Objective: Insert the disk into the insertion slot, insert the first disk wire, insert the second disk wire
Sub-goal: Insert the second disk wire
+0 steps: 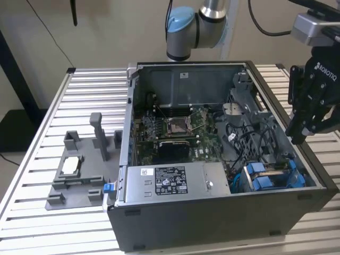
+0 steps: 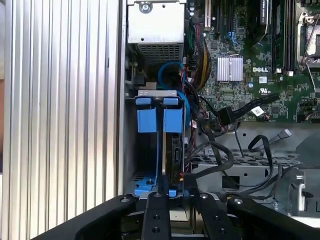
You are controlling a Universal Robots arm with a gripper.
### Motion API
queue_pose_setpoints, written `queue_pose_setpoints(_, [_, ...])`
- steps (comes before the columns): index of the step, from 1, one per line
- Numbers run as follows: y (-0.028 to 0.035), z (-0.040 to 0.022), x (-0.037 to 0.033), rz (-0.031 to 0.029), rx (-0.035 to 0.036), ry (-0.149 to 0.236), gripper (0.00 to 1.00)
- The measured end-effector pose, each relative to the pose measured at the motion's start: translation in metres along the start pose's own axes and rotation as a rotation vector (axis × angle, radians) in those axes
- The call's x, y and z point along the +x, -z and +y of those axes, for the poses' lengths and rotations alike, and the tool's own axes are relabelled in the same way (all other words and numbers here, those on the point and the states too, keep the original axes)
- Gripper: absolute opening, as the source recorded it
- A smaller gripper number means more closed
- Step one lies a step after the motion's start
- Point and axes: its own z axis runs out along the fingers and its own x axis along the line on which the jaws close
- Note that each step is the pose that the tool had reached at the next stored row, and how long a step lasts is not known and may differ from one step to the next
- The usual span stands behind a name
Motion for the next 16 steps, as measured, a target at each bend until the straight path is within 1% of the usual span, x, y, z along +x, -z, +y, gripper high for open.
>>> queue_pose_setpoints(9, [-0.0010,0.0179,0.0000,-0.0001,0.0000,0.000,0.27])
queue_pose_setpoints(12, [0.0032,0.0204,0.0002,-0.0004,0.0000,0.000,0.27])
queue_pose_setpoints(15, [0.0111,0.0227,0.0007,-0.0006,0.0000,0.000,0.27])
queue_pose_setpoints(16, [0.0128,0.0244,0.0009,-0.0006,0.0000,0.000,0.27])
